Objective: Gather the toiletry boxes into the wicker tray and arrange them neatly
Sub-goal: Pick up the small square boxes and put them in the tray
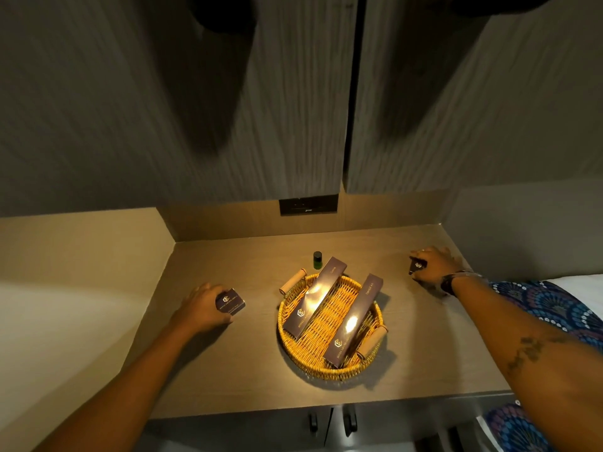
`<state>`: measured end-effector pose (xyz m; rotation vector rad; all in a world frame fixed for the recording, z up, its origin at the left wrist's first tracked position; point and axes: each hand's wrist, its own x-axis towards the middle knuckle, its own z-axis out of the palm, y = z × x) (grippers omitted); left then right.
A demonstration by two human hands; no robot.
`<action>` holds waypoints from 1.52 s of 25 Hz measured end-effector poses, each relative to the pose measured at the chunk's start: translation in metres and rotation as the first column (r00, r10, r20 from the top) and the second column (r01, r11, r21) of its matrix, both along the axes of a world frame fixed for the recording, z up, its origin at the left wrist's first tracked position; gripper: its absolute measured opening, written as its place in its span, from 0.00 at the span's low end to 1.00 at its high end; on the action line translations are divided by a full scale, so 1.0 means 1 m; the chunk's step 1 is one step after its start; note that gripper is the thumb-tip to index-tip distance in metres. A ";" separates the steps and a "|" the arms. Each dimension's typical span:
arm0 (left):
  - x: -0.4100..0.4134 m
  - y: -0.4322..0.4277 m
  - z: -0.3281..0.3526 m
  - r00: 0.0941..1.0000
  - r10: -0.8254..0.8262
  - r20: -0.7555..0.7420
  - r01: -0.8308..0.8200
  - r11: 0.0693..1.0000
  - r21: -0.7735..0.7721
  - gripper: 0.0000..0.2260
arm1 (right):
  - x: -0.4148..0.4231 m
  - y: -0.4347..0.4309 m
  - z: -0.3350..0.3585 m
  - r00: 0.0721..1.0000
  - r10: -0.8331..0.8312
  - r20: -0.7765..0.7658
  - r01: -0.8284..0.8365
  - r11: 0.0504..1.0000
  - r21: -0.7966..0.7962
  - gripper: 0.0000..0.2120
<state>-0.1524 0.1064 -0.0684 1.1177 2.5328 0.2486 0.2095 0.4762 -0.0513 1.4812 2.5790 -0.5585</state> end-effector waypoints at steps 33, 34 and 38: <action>0.019 -0.006 0.003 0.998 -0.020 0.063 0.016 0.998 0.066 0.39 | 0.004 -0.097 0.054 0.432 -0.707 -0.560 0.409 0.707 -0.577 0.03; 0.021 -0.007 0.003 0.997 -0.018 0.071 0.012 0.997 0.076 0.40 | 0.000 -0.106 0.062 0.406 -0.682 -0.609 0.386 0.732 -0.562 0.03; 0.022 -0.012 0.002 0.998 -0.006 0.066 0.000 0.995 0.097 0.42 | -0.041 -0.155 0.080 0.569 -0.476 -0.671 0.244 0.876 -0.415 0.06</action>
